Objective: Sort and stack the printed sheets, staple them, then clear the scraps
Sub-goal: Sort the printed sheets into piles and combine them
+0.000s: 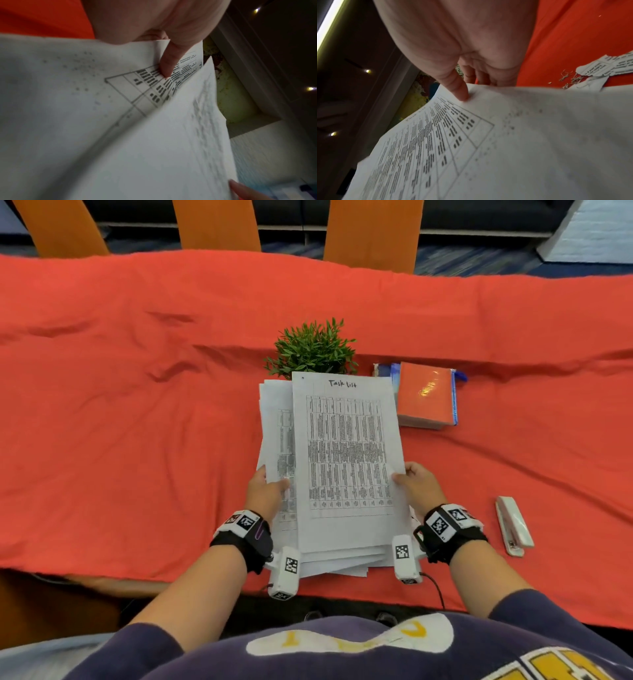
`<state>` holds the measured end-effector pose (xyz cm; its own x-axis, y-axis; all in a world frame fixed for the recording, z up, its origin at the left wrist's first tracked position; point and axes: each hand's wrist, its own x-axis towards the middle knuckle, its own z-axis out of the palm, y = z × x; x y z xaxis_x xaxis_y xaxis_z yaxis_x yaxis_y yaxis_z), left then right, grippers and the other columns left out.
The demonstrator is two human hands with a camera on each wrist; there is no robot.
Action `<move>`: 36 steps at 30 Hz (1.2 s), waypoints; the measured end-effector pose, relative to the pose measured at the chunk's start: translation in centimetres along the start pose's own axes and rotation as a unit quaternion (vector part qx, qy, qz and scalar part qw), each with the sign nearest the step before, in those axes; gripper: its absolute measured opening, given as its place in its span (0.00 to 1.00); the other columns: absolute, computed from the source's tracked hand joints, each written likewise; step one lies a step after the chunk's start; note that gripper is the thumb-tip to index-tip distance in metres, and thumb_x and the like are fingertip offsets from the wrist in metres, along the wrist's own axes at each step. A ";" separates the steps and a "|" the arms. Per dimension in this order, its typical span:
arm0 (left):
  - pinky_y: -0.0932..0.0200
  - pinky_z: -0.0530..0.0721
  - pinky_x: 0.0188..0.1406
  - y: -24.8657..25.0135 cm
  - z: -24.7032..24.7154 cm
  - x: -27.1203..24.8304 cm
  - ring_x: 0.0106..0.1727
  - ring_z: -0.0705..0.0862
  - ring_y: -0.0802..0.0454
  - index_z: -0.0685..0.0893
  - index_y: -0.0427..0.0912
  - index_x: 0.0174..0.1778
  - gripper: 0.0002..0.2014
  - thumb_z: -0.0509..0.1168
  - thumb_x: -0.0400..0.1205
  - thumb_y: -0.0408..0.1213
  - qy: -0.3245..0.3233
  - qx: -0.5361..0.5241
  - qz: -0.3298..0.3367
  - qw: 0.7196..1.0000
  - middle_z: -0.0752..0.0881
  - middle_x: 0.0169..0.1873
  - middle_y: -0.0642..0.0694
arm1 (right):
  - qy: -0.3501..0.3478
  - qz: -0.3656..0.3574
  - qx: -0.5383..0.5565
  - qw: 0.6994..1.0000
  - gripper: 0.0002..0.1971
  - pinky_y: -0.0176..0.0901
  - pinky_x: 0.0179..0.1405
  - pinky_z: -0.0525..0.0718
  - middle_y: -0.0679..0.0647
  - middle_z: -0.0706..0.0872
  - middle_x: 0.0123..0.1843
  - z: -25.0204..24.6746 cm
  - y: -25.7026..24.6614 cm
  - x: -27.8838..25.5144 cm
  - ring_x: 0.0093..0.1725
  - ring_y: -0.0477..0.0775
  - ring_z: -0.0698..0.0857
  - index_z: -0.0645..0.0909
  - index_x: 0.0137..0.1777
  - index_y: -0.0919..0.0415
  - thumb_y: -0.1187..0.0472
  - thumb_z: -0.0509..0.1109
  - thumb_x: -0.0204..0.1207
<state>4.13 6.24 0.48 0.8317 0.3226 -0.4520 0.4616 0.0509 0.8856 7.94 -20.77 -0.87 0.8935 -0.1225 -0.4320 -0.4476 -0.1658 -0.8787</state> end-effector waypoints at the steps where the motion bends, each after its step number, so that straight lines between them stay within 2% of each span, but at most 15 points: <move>1: 0.54 0.87 0.48 0.2 0.7 -0.3 0.50 0.88 0.48 0.83 0.43 0.59 0.15 0.64 0.80 0.23 -0.014 -0.006 0.001 1.000 0.90 0.47 0.49 | -0.002 -0.004 -0.016 1.000 0.04 0.44 0.40 0.82 0.55 0.87 0.45 0.2 0.2 -0.1 0.43 0.55 0.85 0.78 0.45 0.59 0.66 0.65 0.80; 3: 0.47 0.88 0.53 0.5 1.9 -0.6 0.52 0.90 0.44 0.85 0.45 0.59 0.16 0.61 0.79 0.25 -0.038 -0.022 0.001 0.999 0.91 0.49 0.45 | -0.013 -0.004 -0.037 0.999 0.04 0.46 0.44 0.83 0.55 0.87 0.48 0.2 0.4 -0.2 0.45 0.54 0.85 0.77 0.44 0.57 0.65 0.66 0.80; 6: 0.46 0.87 0.58 0.9 3.0 -1.0 0.55 0.89 0.45 0.84 0.47 0.61 0.18 0.54 0.82 0.28 -0.035 -0.031 -0.001 0.999 0.90 0.53 0.47 | -0.036 0.003 -0.026 0.999 0.06 0.53 0.54 0.86 0.57 0.88 0.52 -0.6 0.3 -0.4 0.50 0.56 0.88 0.75 0.48 0.57 0.68 0.68 0.78; 9: 0.48 0.74 0.73 1.5 4.1 -1.7 0.67 0.80 0.50 0.80 0.48 0.68 0.18 0.52 0.86 0.45 -0.035 -0.028 0.018 0.999 0.83 0.65 0.54 | -0.029 -0.013 -0.020 0.999 0.15 0.48 0.48 0.86 0.57 0.89 0.52 -1.9 -0.1 -0.7 0.48 0.54 0.89 0.73 0.57 0.60 0.74 0.70 0.74; 11: 0.57 0.67 0.73 1.8 5.0 -2.2 0.70 0.73 0.58 0.72 0.49 0.76 0.24 0.51 0.87 0.54 -0.037 -0.015 0.037 0.999 0.75 0.67 0.60 | -0.027 -0.028 0.002 0.999 0.22 0.46 0.44 0.86 0.57 0.90 0.52 -2.6 -0.5 -0.9 0.47 0.54 0.89 0.70 0.62 0.59 0.77 0.70 0.73; 13: 0.64 0.74 0.62 1.9 6.0 -2.3 0.65 0.78 0.57 0.74 0.48 0.73 0.19 0.59 0.86 0.44 -0.036 0.018 0.083 0.996 0.80 0.63 0.57 | -0.028 -0.044 0.016 0.998 0.25 0.43 0.43 0.88 0.53 0.90 0.51 -3.2 -1.1 -1.2 0.48 0.50 0.90 0.69 0.64 0.54 0.79 0.68 0.74; 15: 0.76 0.78 0.45 2.4 6.7 -2.5 0.58 0.83 0.53 0.76 0.46 0.69 0.18 0.63 0.84 0.32 -0.030 0.048 0.119 0.991 0.84 0.57 0.52 | -0.016 -0.084 -0.003 0.996 0.24 0.41 0.47 0.88 0.47 0.89 0.49 -3.7 -1.8 -1.4 0.47 0.43 0.88 0.74 0.63 0.53 0.79 0.67 0.74; 17: 0.80 0.77 0.36 3.0 7.1 -2.6 0.54 0.84 0.55 0.76 0.46 0.69 0.19 0.63 0.82 0.30 -0.024 0.056 0.141 0.988 0.85 0.57 0.50 | -0.003 -0.128 -0.013 0.992 0.22 0.42 0.55 0.86 0.44 0.87 0.49 -4.1 -2.5 -1.7 0.47 0.39 0.86 0.78 0.58 0.54 0.80 0.66 0.73; 21: 0.74 0.81 0.41 3.9 7.4 -3.4 0.53 0.85 0.58 0.76 0.44 0.69 0.19 0.65 0.82 0.30 -0.014 0.037 0.179 0.983 0.86 0.54 0.52 | -0.010 -0.153 0.019 0.988 0.22 0.34 0.50 0.86 0.46 0.88 0.50 -4.6 -3.6 -2.5 0.47 0.38 0.87 0.79 0.56 0.53 0.81 0.66 0.72; 25: 0.61 0.85 0.54 4.0 7.3 -3.4 0.57 0.87 0.55 0.79 0.42 0.66 0.22 0.72 0.75 0.34 -0.046 0.006 0.212 0.976 0.88 0.56 0.47 | -0.048 -0.154 0.034 0.986 0.16 0.43 0.56 0.85 0.52 0.90 0.54 -4.8 -4.2 -2.9 0.53 0.49 0.89 0.84 0.55 0.58 0.74 0.73 0.71; 27: 0.60 0.85 0.53 4.3 7.6 -3.7 0.55 0.87 0.56 0.81 0.39 0.63 0.21 0.74 0.74 0.36 -0.047 0.004 0.211 0.976 0.89 0.54 0.46 | -0.059 -0.145 0.053 0.986 0.16 0.44 0.56 0.85 0.52 0.91 0.55 -4.6 -4.4 -2.9 0.54 0.48 0.89 0.85 0.58 0.60 0.72 0.75 0.71; 29: 0.59 0.85 0.46 4.9 8.0 -4.0 0.45 0.87 0.59 0.83 0.36 0.57 0.15 0.74 0.76 0.35 -0.039 0.006 0.215 0.976 0.88 0.47 0.46 | -0.059 -0.147 0.062 0.985 0.14 0.39 0.52 0.85 0.47 0.91 0.52 -4.2 -4.8 -3.1 0.50 0.42 0.90 0.85 0.58 0.61 0.69 0.75 0.73; 31: 0.53 0.84 0.41 5.5 8.4 -4.3 0.38 0.84 0.55 0.84 0.38 0.52 0.09 0.72 0.78 0.35 -0.020 0.013 0.213 0.977 0.87 0.40 0.44 | -0.055 -0.157 0.069 0.984 0.12 0.35 0.50 0.83 0.45 0.89 0.49 -3.7 -5.2 -3.2 0.47 0.38 0.88 0.85 0.56 0.58 0.69 0.74 0.74; 33: 0.48 0.87 0.47 6.1 8.3 -4.5 0.44 0.87 0.47 0.85 0.39 0.53 0.10 0.73 0.77 0.36 -0.011 -0.017 0.207 0.978 0.89 0.43 0.42 | -0.057 -0.168 0.071 0.982 0.11 0.35 0.50 0.83 0.43 0.89 0.49 -3.6 -5.4 -3.4 0.49 0.41 0.88 0.84 0.53 0.55 0.68 0.74 0.74; 36: 0.51 0.88 0.51 6.6 7.5 -4.5 0.51 0.89 0.46 0.82 0.35 0.59 0.19 0.76 0.72 0.30 -0.030 -0.083 0.206 0.975 0.90 0.50 0.40 | -0.069 -0.177 0.077 0.979 0.15 0.40 0.53 0.86 0.47 0.91 0.52 -4.3 -5.5 -3.5 0.53 0.46 0.90 0.86 0.56 0.55 0.66 0.78 0.70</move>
<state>5.78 -1.94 7.58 0.9548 0.2918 -0.0562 0.0336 0.0820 0.9961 7.07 -23.66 6.34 0.9928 0.0510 -0.1084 -0.1073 -0.0226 -0.9940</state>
